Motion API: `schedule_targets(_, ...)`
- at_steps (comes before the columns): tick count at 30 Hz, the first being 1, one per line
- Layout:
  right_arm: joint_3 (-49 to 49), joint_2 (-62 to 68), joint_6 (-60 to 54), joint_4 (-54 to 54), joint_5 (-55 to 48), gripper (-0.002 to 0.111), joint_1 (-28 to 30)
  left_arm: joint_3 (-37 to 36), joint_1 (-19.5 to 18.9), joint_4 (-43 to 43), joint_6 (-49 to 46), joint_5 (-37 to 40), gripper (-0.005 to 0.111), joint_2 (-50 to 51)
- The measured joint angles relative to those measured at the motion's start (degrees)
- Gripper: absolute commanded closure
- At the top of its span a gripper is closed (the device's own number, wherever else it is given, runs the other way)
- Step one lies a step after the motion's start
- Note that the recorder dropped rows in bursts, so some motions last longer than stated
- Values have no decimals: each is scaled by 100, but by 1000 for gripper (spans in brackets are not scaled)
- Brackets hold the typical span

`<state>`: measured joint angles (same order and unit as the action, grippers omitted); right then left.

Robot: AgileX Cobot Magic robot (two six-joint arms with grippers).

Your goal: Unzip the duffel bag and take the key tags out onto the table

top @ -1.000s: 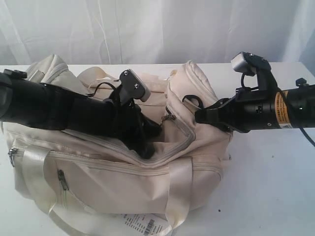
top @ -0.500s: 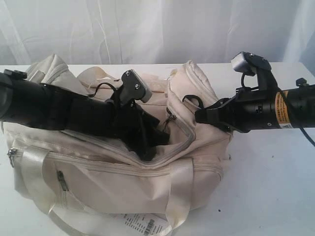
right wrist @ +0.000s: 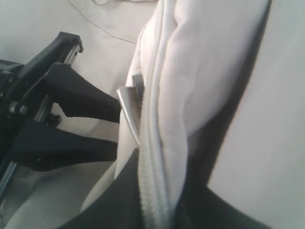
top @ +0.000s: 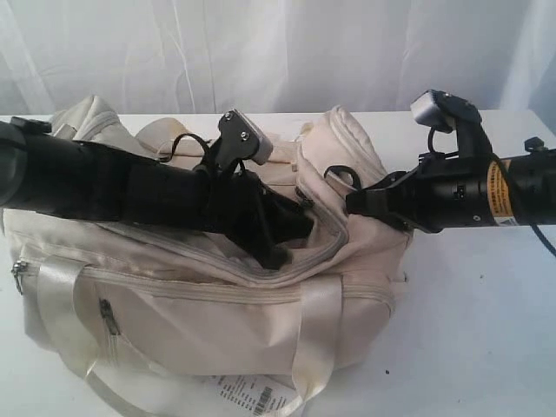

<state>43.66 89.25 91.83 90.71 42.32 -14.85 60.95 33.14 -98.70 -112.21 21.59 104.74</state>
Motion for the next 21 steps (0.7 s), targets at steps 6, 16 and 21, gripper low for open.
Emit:
schedule_targets(6, 0, 0, 0, -14, 0, 108, 0, 15, 0, 0, 0, -270, 75, 16)
schedule_targets(16, 0, 0, 0, -16, 0, 108, 0, 15, 0, 0, 0, -450, 53, 25)
schedule_targets(21, 0, 0, 0, -26, -11, 108, 0, 15, 0, 0, 0, -478, 53, 25)
